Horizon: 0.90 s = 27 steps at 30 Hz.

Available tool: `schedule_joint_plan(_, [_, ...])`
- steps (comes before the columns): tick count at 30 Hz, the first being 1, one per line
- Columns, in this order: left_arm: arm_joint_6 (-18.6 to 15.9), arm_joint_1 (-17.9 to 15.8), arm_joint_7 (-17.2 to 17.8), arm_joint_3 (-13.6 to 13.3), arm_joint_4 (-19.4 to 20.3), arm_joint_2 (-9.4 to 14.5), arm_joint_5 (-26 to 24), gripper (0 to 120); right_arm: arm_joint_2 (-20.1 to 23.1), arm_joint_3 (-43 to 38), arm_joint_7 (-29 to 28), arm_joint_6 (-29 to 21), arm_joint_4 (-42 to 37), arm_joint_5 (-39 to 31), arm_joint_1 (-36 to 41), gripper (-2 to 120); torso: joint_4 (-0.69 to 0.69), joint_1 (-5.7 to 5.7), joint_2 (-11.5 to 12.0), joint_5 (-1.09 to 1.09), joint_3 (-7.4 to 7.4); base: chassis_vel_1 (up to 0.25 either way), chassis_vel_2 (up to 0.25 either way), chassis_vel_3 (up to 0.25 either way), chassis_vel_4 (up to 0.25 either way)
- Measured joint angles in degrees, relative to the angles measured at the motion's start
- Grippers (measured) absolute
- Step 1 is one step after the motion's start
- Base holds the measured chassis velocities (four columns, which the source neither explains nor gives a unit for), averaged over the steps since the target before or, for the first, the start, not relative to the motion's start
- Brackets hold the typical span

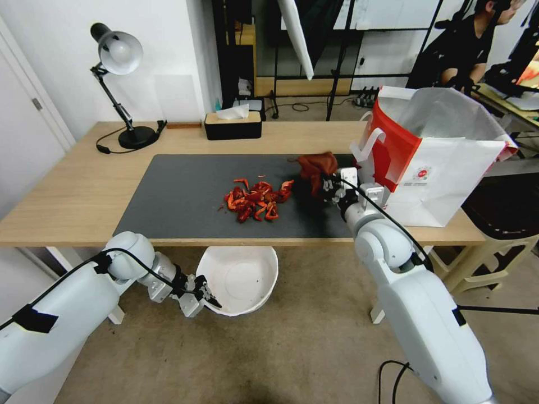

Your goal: Sweep shrimp from table into container with towel, then put container into takeout bag.

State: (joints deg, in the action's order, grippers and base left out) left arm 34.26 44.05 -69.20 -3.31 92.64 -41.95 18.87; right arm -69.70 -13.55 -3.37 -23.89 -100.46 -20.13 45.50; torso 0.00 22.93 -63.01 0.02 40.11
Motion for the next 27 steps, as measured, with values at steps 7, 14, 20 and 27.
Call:
schedule_joint_plan(7, [0.16, -0.73, 0.3, -0.48, -0.8, -0.79, 0.22, 0, 1.1, 2.37, 3.43, 0.27, 6.13, 3.7, -5.81, 2, 0.0, 0.0, 0.0, -0.02, 0.0, 0.0, 0.0, 0.0, 0.0])
schedule_joint_plan(14, [0.36, -2.6, 0.2, -1.95, -1.42, -1.51, 0.27, 0, 0.98, 5.58, 1.9, -3.69, 10.22, 5.71, -8.52, 2, 0.0, 0.0, -0.01, -0.01, 0.0, 0.0, 0.0, 0.0, 0.0])
schedule_joint_plan(20, [0.6, -5.06, -0.53, -3.97, -1.73, -2.06, 0.69, 0, -0.18, 6.71, -0.09, -7.33, 12.25, 5.92, -9.56, 2, 0.0, -0.01, -0.01, -0.01, -0.01, 0.0, 0.0, 0.0, 0.0])
schedule_joint_plan(27, [1.13, -5.98, -0.8, -4.52, -1.88, -2.56, 1.68, 0, 0.33, 7.79, 1.06, -10.09, 12.77, 4.82, -9.65, 2, 0.0, -0.01, -0.01, -0.01, -0.01, 0.0, 0.0, 0.0, 0.0])
